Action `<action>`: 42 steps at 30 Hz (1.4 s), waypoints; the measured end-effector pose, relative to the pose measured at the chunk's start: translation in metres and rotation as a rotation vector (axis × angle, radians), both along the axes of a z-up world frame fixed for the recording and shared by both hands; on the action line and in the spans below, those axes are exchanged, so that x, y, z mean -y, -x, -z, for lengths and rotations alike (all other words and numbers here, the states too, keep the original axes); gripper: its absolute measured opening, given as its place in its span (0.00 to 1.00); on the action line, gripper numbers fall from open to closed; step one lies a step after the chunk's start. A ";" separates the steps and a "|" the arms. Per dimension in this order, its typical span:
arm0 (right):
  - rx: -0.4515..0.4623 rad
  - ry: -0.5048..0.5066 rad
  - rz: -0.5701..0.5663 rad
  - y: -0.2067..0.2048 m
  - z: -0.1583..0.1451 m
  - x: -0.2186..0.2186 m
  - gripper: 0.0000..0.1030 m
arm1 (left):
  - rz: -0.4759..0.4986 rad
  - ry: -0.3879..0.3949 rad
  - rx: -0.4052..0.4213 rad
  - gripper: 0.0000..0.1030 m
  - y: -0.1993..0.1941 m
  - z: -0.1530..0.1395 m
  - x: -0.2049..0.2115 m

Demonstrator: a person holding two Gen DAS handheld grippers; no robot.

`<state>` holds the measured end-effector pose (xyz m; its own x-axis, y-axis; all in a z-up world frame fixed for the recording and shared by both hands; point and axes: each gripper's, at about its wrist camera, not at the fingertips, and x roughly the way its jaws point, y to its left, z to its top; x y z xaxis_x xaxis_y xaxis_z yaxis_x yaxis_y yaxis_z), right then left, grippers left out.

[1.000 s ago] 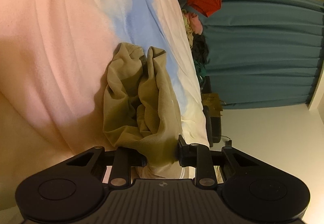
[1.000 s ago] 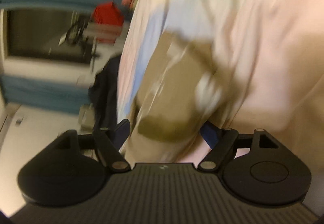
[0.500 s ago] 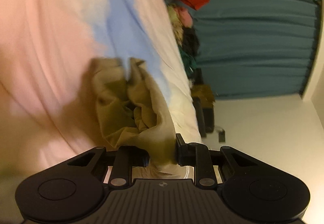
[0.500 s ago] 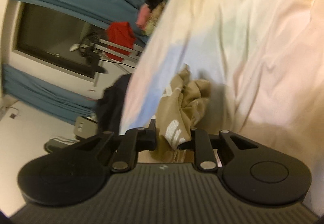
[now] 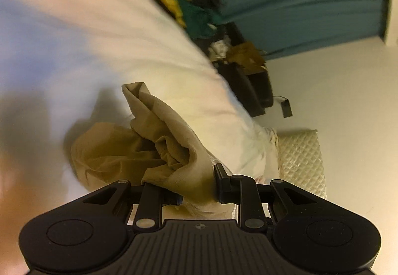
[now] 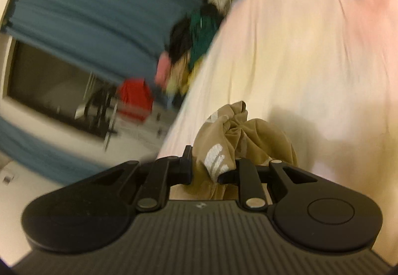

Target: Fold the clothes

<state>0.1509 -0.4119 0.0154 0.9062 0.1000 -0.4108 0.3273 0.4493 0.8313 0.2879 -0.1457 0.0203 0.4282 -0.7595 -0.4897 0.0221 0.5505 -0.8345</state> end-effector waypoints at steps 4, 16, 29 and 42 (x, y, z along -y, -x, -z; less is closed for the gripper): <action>0.045 0.132 0.082 -0.058 -0.013 0.055 0.21 | 0.049 -0.037 0.092 0.25 -0.070 -0.014 0.077; -0.166 0.169 0.017 -0.074 0.149 0.084 0.21 | 0.177 -0.311 0.213 0.24 -0.080 0.125 0.138; -0.273 0.291 -0.051 -0.027 0.095 0.040 0.52 | 0.295 -0.553 0.411 0.92 0.003 0.086 0.123; 0.018 0.658 -0.069 0.095 -0.047 -0.067 0.98 | 0.155 -0.655 0.796 1.00 0.167 -0.056 0.044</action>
